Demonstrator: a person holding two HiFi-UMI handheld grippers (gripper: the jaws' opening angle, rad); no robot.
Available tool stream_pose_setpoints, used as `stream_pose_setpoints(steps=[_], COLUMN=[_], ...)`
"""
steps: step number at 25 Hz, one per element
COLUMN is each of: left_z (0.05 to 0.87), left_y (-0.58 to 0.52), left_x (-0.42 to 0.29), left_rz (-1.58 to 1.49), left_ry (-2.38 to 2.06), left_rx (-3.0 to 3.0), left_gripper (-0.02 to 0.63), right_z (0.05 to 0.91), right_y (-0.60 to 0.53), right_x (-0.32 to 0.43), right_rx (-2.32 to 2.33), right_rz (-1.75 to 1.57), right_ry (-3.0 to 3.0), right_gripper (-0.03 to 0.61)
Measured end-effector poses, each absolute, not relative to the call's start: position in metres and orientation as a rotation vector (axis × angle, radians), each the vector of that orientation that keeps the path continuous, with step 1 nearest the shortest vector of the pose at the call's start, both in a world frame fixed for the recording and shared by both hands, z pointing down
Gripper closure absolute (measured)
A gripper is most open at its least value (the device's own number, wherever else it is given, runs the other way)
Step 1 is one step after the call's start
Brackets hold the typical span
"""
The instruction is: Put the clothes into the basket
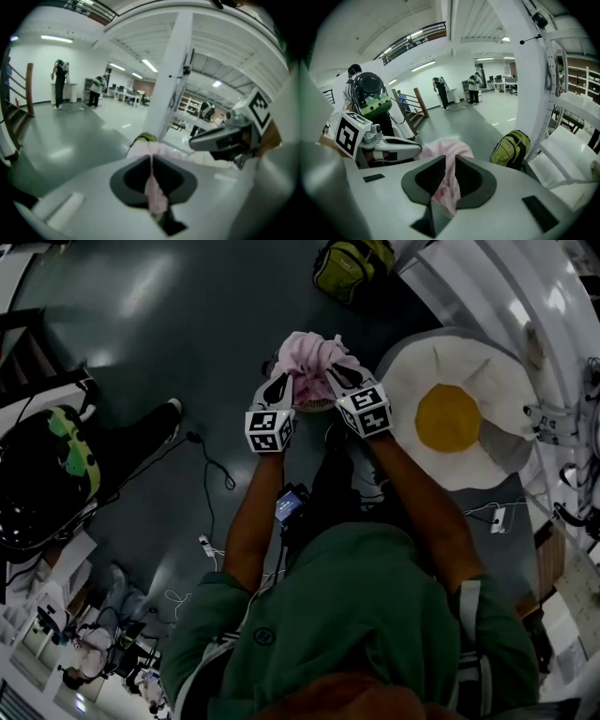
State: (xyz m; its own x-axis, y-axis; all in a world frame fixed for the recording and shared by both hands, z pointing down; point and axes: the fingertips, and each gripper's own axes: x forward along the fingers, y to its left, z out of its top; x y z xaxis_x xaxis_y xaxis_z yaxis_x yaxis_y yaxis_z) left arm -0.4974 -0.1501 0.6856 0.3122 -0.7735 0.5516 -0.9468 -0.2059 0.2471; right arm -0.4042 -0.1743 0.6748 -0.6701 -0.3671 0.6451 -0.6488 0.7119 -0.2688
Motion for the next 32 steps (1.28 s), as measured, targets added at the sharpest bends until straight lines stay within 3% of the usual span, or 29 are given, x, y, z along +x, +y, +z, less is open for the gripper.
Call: stream_pose_setpoints(steps=[17,32], left_z=[0.689,0.539], left_y=[-0.158,-0.204], left_x=[-0.510,-0.448], left_rz=[0.399,0.279], left_ry=[-1.568,-1.494], left_rx=[2.047,2.405], left_gripper=[0.609,0.609], right_z=[0.704,0.548], right_y=[-0.183,-0.211], right_x=[-0.390,-0.296], right_rx=[0.766,1.116], right_rz=[0.675,0.681], right_ry=[-2.305,-2.506], right_gripper=[0.526,0.574])
